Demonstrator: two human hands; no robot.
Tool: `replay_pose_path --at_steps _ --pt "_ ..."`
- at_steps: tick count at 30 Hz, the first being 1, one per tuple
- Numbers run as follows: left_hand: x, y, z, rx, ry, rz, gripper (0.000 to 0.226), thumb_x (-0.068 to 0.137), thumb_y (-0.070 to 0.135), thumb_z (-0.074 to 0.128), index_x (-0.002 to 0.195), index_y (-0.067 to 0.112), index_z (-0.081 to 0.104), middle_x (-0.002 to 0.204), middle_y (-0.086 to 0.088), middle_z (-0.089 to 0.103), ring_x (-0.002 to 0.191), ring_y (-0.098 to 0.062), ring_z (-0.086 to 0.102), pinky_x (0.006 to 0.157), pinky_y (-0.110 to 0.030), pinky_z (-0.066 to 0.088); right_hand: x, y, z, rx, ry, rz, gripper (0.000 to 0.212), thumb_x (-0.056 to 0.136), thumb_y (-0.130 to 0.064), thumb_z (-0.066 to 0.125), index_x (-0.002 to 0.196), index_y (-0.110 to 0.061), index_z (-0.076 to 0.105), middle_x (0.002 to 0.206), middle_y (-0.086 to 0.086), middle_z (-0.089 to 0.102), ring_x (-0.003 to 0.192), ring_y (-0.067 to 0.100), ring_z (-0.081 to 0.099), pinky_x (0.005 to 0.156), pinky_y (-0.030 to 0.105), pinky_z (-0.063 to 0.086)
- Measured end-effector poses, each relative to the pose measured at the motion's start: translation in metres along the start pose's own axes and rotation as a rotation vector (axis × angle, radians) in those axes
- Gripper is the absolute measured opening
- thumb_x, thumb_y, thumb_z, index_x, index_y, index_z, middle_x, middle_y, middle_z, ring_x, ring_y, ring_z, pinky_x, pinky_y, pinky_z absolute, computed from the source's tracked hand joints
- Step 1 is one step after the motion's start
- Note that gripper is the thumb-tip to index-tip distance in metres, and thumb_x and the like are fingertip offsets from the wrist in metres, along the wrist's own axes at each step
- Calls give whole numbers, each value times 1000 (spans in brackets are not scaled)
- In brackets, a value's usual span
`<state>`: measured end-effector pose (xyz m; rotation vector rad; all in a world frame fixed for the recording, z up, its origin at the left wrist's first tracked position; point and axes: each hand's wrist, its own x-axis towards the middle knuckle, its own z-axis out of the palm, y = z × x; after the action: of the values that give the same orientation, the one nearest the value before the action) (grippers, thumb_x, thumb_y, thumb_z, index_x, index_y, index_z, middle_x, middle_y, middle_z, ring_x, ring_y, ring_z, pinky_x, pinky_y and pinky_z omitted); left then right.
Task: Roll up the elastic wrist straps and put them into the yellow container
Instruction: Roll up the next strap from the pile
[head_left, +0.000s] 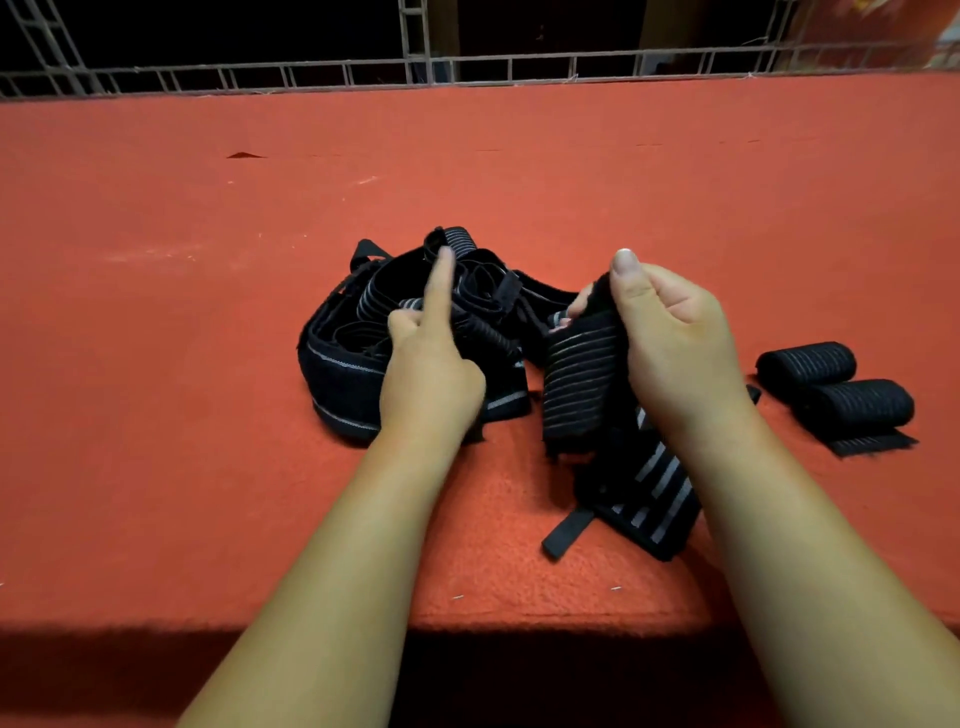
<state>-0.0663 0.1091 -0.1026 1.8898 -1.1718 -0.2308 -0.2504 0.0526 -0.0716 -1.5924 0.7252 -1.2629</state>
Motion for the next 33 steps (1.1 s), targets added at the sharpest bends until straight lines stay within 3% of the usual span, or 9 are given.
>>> replay_pose_path --at_steps 3,7,10,12,15,20,25,29,33 --pt "0 5 1 141 -192 146 101 89 -1 54 154 72 29 147 2 35 103 -17 61 92 -37 55 -2 -2 2 101 -82 68 50 116 -38 47 93 -2 72 86 19 80 90 47 78 87 63 63" --pt "0 5 1 65 -262 292 75 98 20 69 148 70 42 136 8 40 113 -9 60 99 -28 49 -2 3 0 169 -125 136 54 115 -43 47 99 1 74 96 29 79 97 49 78 96 68 60" --pt "1 3 9 35 -204 290 31 100 27 73 119 50 68 121 13 46 106 -8 59 92 -33 52 -2 7 -2 183 -139 181 58 113 -49 49 98 -2 78 100 32 78 102 56 74 99 73 56" --pt "4 0 13 18 -116 239 13 100 23 73 97 35 70 114 11 52 99 -10 57 85 -33 47 -1 6 -3 139 -126 211 60 113 -51 48 97 -3 81 101 28 79 98 47 77 98 67 59" --pt "12 -5 14 -7 -9 154 6 103 20 66 102 21 72 111 0 61 103 -18 60 82 -25 36 0 7 -6 -75 -106 235 63 111 -57 49 104 -2 78 99 18 81 84 25 74 95 60 59" --pt "15 -3 -3 -332 102 113 13 103 27 64 93 33 71 101 4 71 95 -11 67 83 -33 50 -1 10 -9 -293 -251 381 60 101 -78 47 99 -33 86 98 -8 84 97 10 78 103 42 54" --pt "3 9 -9 -418 108 348 35 88 -2 73 89 33 74 103 7 65 98 2 63 89 -15 45 4 14 -4 33 -347 541 93 88 -94 44 100 -10 80 107 21 77 87 33 70 83 41 52" --pt "-1 10 -12 -383 36 440 25 88 -2 80 99 20 80 112 1 67 110 -3 64 97 -15 46 -2 6 -2 -154 -350 394 59 93 -83 57 113 -34 83 111 -10 83 108 16 78 108 48 53" --pt "-8 15 -18 -358 -59 515 40 89 1 81 124 19 75 123 2 69 119 -11 67 107 -30 52 -6 4 10 -210 -286 335 43 98 -69 63 115 -31 77 100 -17 82 92 3 79 86 34 59"
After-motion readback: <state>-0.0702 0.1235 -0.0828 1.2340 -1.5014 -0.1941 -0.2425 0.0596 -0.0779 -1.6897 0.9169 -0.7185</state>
